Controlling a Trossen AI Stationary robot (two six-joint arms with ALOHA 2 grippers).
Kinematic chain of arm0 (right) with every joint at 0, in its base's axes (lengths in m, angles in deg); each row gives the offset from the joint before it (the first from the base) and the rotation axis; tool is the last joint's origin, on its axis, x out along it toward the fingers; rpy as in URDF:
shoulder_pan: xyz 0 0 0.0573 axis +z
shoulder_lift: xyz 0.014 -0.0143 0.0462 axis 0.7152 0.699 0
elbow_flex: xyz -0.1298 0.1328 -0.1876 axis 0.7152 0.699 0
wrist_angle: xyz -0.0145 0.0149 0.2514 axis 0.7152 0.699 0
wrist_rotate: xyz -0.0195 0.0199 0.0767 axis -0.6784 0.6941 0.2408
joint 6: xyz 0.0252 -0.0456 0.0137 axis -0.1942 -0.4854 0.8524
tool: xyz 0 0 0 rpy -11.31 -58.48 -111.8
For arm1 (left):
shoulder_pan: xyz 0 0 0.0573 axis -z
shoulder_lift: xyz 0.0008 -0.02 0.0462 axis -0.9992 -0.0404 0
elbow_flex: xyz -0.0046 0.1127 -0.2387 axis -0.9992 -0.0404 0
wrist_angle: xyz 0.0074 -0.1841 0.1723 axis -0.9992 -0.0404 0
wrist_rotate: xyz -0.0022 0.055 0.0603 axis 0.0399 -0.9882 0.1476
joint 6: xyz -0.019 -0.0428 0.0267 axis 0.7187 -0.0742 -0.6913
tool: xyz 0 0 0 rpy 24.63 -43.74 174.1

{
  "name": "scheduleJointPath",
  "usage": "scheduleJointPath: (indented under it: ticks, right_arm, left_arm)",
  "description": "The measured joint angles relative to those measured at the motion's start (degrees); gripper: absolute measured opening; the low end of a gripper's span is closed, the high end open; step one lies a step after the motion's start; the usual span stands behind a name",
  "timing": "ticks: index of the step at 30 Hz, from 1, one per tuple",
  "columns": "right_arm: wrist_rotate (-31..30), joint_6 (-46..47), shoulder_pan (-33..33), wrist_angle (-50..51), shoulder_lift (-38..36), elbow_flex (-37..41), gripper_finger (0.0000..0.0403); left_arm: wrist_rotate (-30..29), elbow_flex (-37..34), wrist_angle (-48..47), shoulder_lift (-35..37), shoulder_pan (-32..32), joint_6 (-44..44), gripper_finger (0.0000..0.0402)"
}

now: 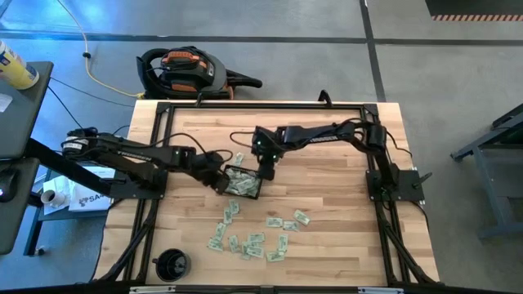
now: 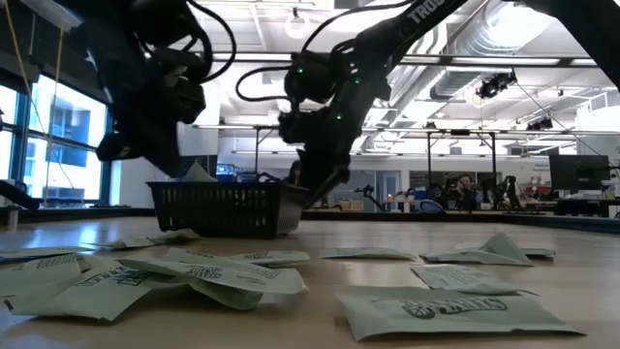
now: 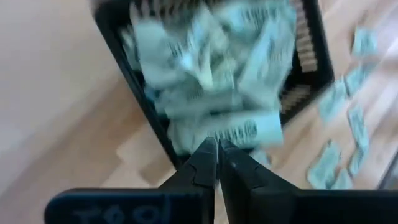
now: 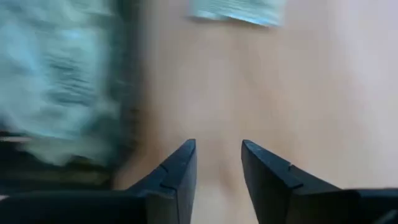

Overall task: Pick and place Stevia / Truvia into bins
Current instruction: Adjust the black basket, then put the green stevia packet into the black basket

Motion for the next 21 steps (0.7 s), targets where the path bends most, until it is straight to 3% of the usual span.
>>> scheduleJointPath:
  ticks: [3,8,12,17,19,21]
  right_arm:
    - [-5.39,-0.5,-0.98,3.9,-1.85,0.0,0.0124]
    - [-14.05,-1.57,-2.58,9.84,-7.49,0.0,0.0126]
    - [-16.59,-1.35,-4.14,12.79,-11.76,0.64,0.0126]
    - [-16.5,0.89,-4.69,13.53,-13.94,6.5,0.0126]
    - [-16.25,2.39,-4.3,13.54,-14.25,9.03,0.0126]
    - [-16.09,3.37,-3.66,13.36,-14.51,10.71,0.0126]
  left_arm:
    - [-2.93,0.0,4.62,-0.02,-0.06,0.5,0.0055]
    - [-2.27,0.04,9.31,-0.02,-0.79,-2.74,0.0055]
    - [-3.23,0.01,-1.49,3.61,-0.76,-5.87,0.0055]
    - [-11.9,-0.13,-20.26,9.12,2.11,-9.6,0.0026]
    - [-14.03,-0.83,-17.48,10.09,3.13,-13.56,0.0022]
    - [-11.97,-3.09,-13.6,9.27,3.22,-17.11,0.0022]
